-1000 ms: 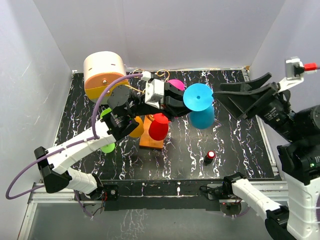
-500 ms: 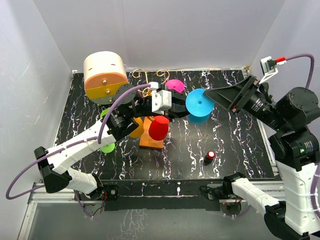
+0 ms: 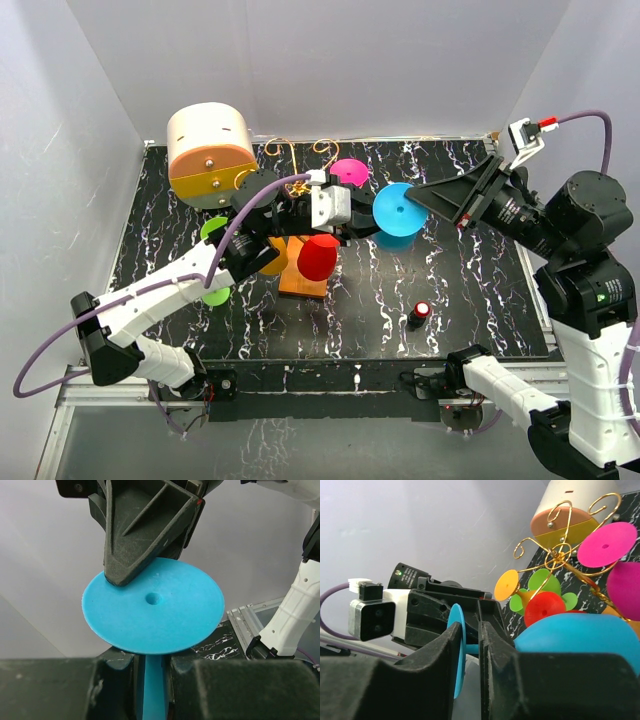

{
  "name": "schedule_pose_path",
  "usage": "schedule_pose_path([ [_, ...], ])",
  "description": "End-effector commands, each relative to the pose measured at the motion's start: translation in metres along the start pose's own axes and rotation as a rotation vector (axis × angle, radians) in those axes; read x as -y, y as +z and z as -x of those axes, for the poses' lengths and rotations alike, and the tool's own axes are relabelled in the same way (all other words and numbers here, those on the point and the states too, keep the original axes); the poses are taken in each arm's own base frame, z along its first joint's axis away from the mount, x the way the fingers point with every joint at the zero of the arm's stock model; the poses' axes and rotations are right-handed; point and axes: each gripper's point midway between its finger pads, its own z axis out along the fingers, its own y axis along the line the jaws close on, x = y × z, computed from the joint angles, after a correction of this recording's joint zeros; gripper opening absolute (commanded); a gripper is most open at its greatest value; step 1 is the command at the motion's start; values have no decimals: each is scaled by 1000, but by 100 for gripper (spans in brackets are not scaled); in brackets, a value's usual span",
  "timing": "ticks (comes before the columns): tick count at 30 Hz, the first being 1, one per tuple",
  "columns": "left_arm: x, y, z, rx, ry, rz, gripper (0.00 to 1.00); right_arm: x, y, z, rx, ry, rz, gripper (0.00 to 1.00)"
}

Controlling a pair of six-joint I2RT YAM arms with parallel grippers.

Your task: Place the wine glass upside down on the wine glass rack

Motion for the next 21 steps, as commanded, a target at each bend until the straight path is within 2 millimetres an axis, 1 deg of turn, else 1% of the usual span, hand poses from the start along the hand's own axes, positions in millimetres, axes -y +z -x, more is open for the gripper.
schedule_pose_path([
  [1,-7,1,31,89,88,20,0,-14,1,-1,-20,20,81,16],
  [3,-8,5,22,75,75,16,0,-21,1,1,-15,22,114,14],
  [6,-8,6,19,71,66,14,0,-22,2,1,-20,25,121,8],
  [8,-9,6,19,73,63,18,0,-19,4,-1,-24,28,118,0],
  [11,-11,7,16,68,55,28,1,-16,2,2,3,23,100,0],
  [12,-11,7,15,65,52,34,7,-15,1,4,20,13,92,0],
  [13,-13,7,13,61,48,42,18,-14,0,7,42,2,78,0],
  [15,-16,5,12,57,33,74,50,-9,-3,19,117,-26,31,0],
  [16,-20,3,11,58,28,103,64,-7,-6,25,155,-38,8,0],
  [17,-22,0,9,58,20,126,73,-4,-8,30,190,-48,-13,0],
  [18,-24,-1,5,57,9,152,81,-2,-10,35,223,-62,-31,0],
  [19,-26,-8,16,88,4,184,86,0,-12,41,258,-76,-50,0],
  [20,-25,-13,14,99,-28,204,91,2,-14,46,291,-84,-64,0],
  [21,-26,-17,23,125,-30,224,93,2,-15,52,321,-94,-72,0],
])
